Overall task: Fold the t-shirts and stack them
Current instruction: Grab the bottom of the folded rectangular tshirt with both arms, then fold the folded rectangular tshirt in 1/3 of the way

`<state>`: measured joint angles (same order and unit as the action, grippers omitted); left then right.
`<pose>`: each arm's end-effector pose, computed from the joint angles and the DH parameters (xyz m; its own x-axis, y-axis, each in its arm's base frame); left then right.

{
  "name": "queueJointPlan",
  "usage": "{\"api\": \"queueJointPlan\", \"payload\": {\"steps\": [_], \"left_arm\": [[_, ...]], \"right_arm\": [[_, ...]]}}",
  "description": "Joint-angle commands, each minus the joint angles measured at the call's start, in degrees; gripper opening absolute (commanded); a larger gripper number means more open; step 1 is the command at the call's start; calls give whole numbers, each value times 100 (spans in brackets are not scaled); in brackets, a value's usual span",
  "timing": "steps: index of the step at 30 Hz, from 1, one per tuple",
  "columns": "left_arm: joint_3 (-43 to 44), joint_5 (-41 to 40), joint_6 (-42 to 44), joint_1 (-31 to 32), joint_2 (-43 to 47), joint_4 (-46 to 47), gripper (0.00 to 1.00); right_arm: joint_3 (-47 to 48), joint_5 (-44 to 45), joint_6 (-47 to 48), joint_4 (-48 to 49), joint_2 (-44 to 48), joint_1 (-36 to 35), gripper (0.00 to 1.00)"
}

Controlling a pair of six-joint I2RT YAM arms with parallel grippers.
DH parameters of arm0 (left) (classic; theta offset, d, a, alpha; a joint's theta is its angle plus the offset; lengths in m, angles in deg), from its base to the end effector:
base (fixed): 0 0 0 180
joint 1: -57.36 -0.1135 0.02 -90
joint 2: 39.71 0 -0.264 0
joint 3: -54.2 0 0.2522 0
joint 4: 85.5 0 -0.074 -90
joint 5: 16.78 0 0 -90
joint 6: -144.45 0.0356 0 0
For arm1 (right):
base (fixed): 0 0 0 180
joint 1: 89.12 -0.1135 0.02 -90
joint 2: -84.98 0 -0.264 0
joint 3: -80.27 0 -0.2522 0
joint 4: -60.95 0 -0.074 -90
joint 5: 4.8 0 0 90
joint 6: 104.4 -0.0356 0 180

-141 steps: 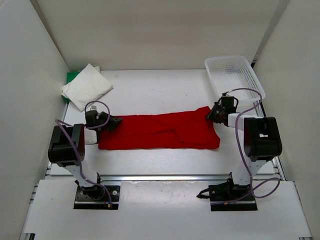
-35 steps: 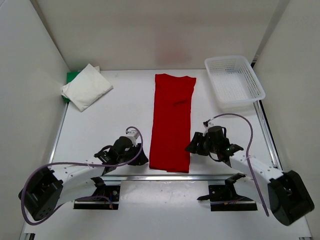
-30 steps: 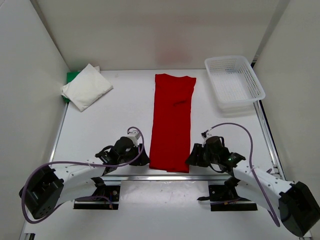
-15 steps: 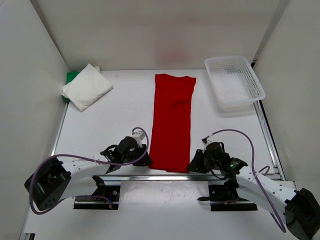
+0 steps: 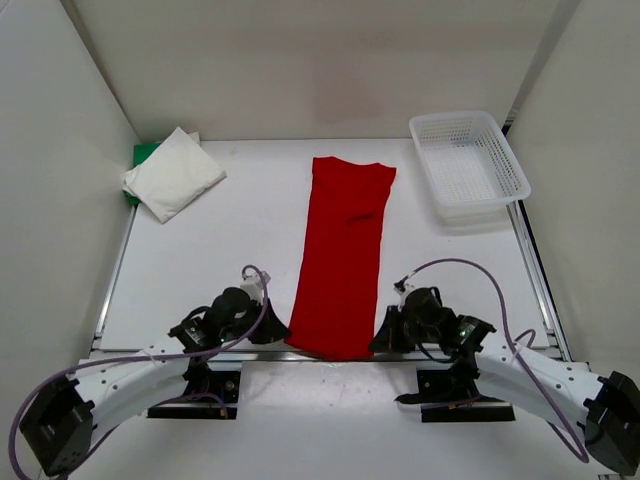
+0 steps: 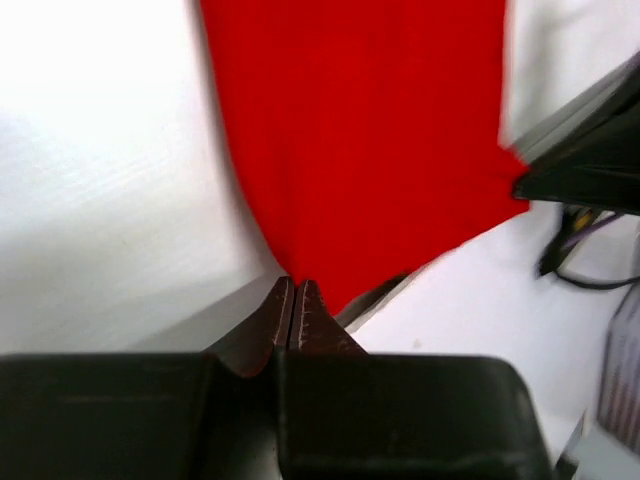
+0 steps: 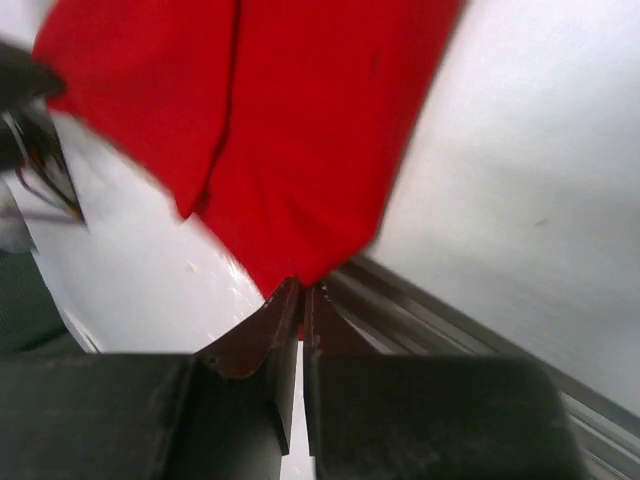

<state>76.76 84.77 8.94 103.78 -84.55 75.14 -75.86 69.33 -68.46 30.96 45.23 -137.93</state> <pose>0.0965 -0.1118 0.1317 -0.9009 -0.0672 -0.4288 0.2429 0.7407 -0.6264 0.0816 0.1080 0.1356 -0.9650 0.0798 -0.2498 -0.1157 0.7250 0.6789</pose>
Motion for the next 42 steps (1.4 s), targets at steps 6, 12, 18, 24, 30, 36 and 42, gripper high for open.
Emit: {"api": "queueJointPlan", "payload": {"steps": [6, 12, 18, 24, 30, 36, 42], "left_arm": [[1834, 408, 491, -1071, -899, -268, 0], [3835, 269, 763, -1661, -3316, 315, 0], [5446, 128, 931, -2110, -5085, 138, 0], [6343, 40, 966, -2251, -6141, 95, 0], [6697, 145, 765, -2356, -6766, 392, 15], [6363, 155, 631, -2356, -6187, 860, 37], [4906, -206, 553, -1664, -4904, 1430, 37]], "right_arm": [[1982, -451, 1861, -56, -1331, 2181, 0], [3153, -574, 2532, 629, -3193, 3482, 0], [4234, -697, 2734, 1095, -4663, 4019, 1], [4859, -891, 2638, 1456, -5621, 4223, 0], [5492, -856, 2594, 1369, -6404, 4214, 2], [5607, -629, 2558, 1386, -6099, 4214, 39], [4416, 84, 2296, 1691, -4851, 3723, 34]]}}
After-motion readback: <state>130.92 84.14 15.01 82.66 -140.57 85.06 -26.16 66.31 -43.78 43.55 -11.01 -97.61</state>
